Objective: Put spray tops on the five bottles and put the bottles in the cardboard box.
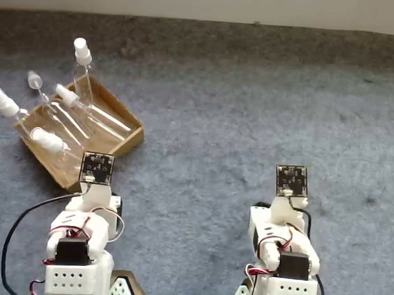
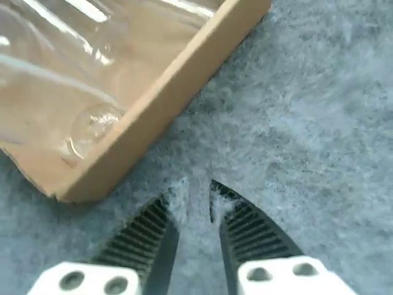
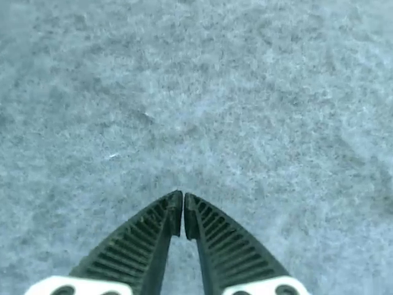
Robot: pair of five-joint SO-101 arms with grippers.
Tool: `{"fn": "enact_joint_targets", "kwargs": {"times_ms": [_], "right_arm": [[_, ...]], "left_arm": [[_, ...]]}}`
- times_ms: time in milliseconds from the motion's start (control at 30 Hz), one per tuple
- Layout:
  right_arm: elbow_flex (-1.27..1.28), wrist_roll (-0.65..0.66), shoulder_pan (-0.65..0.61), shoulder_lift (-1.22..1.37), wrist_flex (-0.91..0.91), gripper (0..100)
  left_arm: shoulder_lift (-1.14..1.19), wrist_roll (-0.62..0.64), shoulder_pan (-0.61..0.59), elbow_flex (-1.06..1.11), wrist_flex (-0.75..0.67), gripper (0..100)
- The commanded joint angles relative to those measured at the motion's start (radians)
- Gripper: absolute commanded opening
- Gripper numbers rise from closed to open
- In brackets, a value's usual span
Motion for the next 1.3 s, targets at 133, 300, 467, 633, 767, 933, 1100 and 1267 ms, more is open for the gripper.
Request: {"fn": "enact_joint_targets", "kwargs": {"times_ms": [133,300,467,633,767,933,1100,1267], "right_arm": [[0.131,-0.169,0.008,-0.008,0.074,0.5],[0.131,-0.164,0.005,-0.008,0.074,0.5],[0.131,-0.02,0.008,-0.008,0.073,0.5],[0.131,-0.02,0.01,-0.008,0.071,0.5],[0.131,-0.02,0.01,-0.008,0.071,0.5],[0.131,-0.02,0.01,-0.008,0.071,0.5],[0.131,-0.02,0.01,-0.008,0.071,0.5],[0.131,-0.02,0.01,-0.008,0.071,0.5]], "left_arm": [[-0.015,0.084,-0.013,0.022,0.143,1],[-0.015,0.041,-0.013,0.022,0.144,1],[-0.015,0.048,-0.013,0.022,0.144,1],[-0.015,0.155,-0.082,0.022,0.144,1],[-0.015,0.155,-0.097,0.022,0.144,1],[-0.015,0.155,-0.099,0.022,0.144,1],[-0.015,0.155,-0.099,0.022,0.144,1],[-0.015,0.155,-0.099,0.022,0.144,1]]}}
